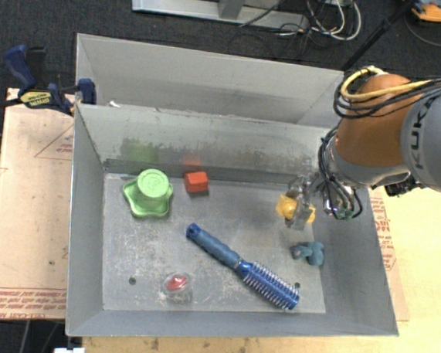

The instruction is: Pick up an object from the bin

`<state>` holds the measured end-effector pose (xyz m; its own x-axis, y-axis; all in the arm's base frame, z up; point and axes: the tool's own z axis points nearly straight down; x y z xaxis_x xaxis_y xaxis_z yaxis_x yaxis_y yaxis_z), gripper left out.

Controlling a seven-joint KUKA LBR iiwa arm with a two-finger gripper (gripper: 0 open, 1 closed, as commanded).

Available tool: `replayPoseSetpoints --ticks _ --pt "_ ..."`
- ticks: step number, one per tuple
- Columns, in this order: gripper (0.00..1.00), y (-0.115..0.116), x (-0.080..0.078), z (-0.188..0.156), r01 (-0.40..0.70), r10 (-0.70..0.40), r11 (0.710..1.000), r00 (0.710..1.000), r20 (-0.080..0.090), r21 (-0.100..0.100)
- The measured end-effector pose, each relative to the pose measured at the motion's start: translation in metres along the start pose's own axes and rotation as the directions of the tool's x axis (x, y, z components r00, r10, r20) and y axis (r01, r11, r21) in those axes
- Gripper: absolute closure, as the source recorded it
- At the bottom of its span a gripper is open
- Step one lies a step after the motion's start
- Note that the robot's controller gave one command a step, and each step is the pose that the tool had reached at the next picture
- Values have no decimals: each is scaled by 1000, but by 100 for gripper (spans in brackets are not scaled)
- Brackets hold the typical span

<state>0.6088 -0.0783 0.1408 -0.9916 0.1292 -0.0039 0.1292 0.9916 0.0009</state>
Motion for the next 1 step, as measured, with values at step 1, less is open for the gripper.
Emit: replayPoseSetpoints --ticks 1 --pt "100 0 -1 -13 1 -1 1000 1000 1 0"
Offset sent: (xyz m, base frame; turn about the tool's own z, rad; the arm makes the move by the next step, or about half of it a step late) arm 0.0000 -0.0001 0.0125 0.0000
